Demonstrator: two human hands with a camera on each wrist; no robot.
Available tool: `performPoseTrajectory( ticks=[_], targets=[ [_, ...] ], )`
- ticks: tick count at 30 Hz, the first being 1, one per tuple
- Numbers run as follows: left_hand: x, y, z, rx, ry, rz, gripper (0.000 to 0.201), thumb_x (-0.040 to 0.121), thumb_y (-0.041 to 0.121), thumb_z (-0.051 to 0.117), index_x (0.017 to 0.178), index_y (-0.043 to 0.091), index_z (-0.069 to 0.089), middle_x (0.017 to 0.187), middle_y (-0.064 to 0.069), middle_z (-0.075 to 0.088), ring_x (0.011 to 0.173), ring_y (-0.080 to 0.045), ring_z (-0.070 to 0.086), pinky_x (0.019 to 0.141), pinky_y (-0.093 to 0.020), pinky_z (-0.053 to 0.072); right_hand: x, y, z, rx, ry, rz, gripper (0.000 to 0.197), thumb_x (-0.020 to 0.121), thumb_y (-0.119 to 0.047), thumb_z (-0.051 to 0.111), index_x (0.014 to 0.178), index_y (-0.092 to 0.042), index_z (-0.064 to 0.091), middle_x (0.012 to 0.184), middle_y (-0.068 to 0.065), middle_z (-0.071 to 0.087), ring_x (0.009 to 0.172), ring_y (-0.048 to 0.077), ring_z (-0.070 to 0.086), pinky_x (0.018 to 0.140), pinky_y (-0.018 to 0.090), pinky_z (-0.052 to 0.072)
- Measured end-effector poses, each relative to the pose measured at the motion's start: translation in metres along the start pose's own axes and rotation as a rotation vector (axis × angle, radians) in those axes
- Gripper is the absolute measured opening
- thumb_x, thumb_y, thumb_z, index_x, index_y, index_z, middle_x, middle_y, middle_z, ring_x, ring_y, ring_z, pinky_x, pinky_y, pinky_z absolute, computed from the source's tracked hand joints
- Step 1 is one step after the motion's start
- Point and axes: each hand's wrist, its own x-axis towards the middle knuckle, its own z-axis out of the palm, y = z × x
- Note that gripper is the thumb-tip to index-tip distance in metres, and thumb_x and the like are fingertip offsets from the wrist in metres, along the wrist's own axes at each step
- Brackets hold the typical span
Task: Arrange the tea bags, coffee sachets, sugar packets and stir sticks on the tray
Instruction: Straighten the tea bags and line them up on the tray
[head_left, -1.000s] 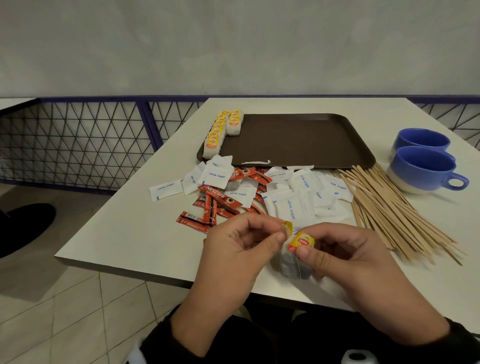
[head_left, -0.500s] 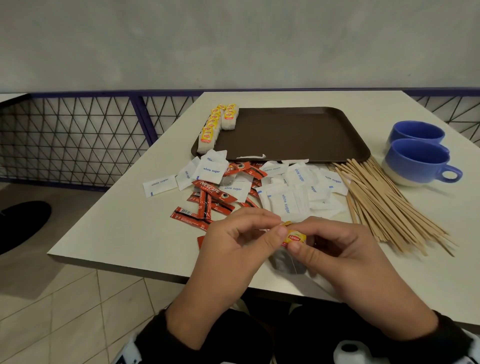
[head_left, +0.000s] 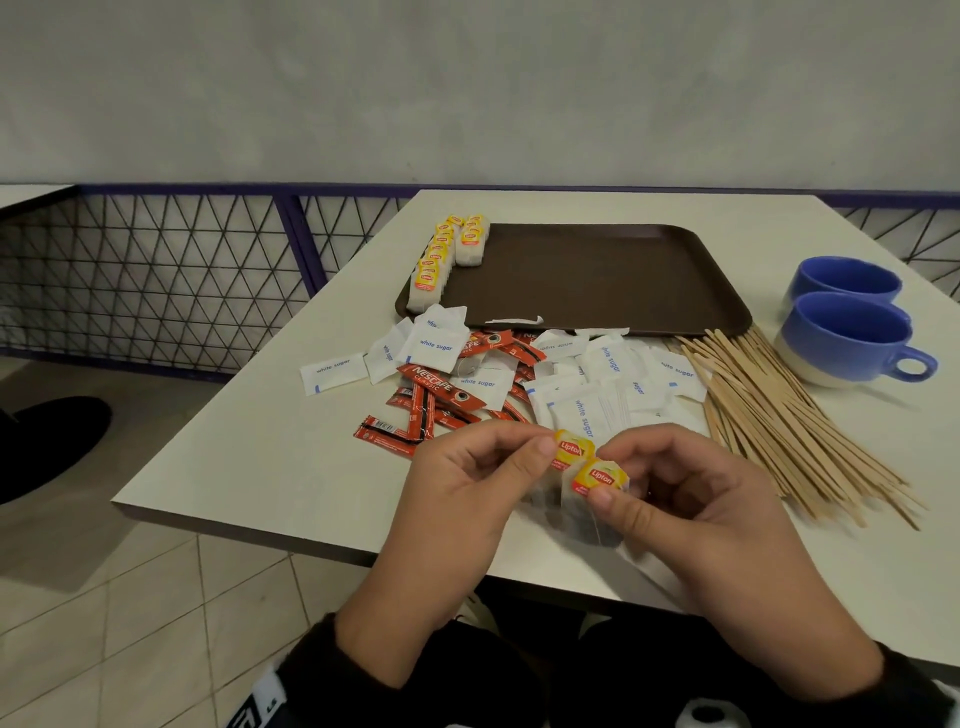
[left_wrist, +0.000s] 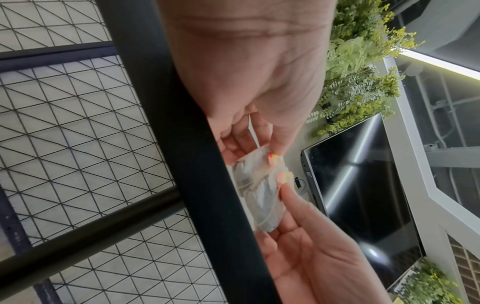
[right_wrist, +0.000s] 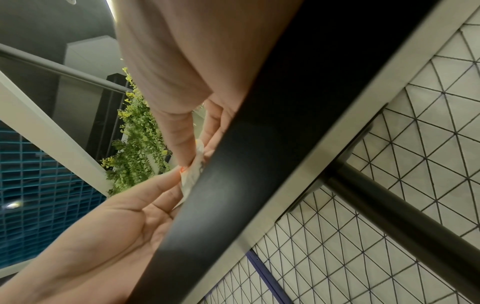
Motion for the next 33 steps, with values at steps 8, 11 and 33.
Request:
performPoseTrajectory(
  ticks=[8, 11, 33],
  targets=[
    [-0.002, 0.000, 0.003, -0.046, 0.019, -0.067, 0.023, 0.089, 0.008, 0.071, 0.111, 0.013, 0.073, 0.093, -0.007, 0.079, 0.095, -0.020, 0.074, 0.088, -0.029, 0.058, 0.003, 0.004, 0.000, 0.013, 0.094, 0.012, 0.028, 0.073, -0.005, 0.079, 0.100, -0.009, 0.072, 0.076, 0.013, 0.072, 0.060, 0.017, 0.064, 0.054, 0.022, 0.053],
    [-0.003, 0.001, 0.004, -0.089, 0.050, -0.070, 0.029, 0.089, 0.002, 0.069, 0.116, 0.014, 0.069, 0.089, -0.011, 0.078, 0.088, -0.018, 0.074, 0.084, -0.027, 0.058, 0.003, 0.005, -0.001, 0.025, 0.092, 0.005, 0.019, 0.074, -0.006, 0.078, 0.093, -0.008, 0.074, 0.073, 0.012, 0.071, 0.057, 0.018, 0.061, 0.051, 0.024, 0.051],
    [-0.003, -0.001, 0.005, 0.068, 0.063, 0.005, 0.014, 0.092, 0.000, 0.067, 0.098, 0.012, 0.073, 0.091, 0.002, 0.078, 0.089, -0.008, 0.073, 0.075, -0.020, 0.056, 0.003, 0.006, -0.011, 0.162, 0.001, 0.020, 0.044, 0.063, -0.040, 0.088, 0.087, -0.006, 0.074, 0.071, 0.019, 0.054, 0.063, 0.026, 0.046, 0.052, 0.032, 0.041]
  ],
)
